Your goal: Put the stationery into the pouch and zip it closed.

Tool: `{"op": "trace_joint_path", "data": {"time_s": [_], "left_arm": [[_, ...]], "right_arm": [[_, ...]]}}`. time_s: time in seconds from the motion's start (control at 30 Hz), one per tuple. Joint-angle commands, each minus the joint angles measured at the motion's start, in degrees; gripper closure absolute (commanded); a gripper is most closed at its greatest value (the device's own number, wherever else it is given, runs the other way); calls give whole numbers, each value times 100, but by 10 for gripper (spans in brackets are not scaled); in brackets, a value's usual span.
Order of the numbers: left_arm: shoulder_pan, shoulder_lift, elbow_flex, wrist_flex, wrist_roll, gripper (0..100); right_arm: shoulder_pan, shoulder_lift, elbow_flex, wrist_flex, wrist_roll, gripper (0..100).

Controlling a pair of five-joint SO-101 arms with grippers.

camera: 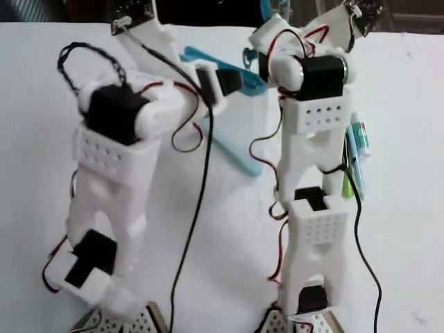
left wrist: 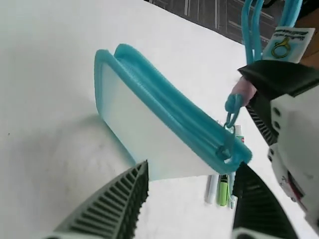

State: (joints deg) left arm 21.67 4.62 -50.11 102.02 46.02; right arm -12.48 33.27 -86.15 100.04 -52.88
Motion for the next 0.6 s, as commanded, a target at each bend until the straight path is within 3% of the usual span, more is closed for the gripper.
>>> {"op": "trace_joint_path", "data": {"time_s": [0.0,0.33,0.57], "left_arm": [[-4,242,-167,-9,53,717],[189,637,-211,-18,290,715],[215,593,-993,18,290,718]], "right_arm": [[40,-66,-88,92,-44,981],[40,-92,-88,92,-44,981],[48,-92,-88,92,-44,981]]}}
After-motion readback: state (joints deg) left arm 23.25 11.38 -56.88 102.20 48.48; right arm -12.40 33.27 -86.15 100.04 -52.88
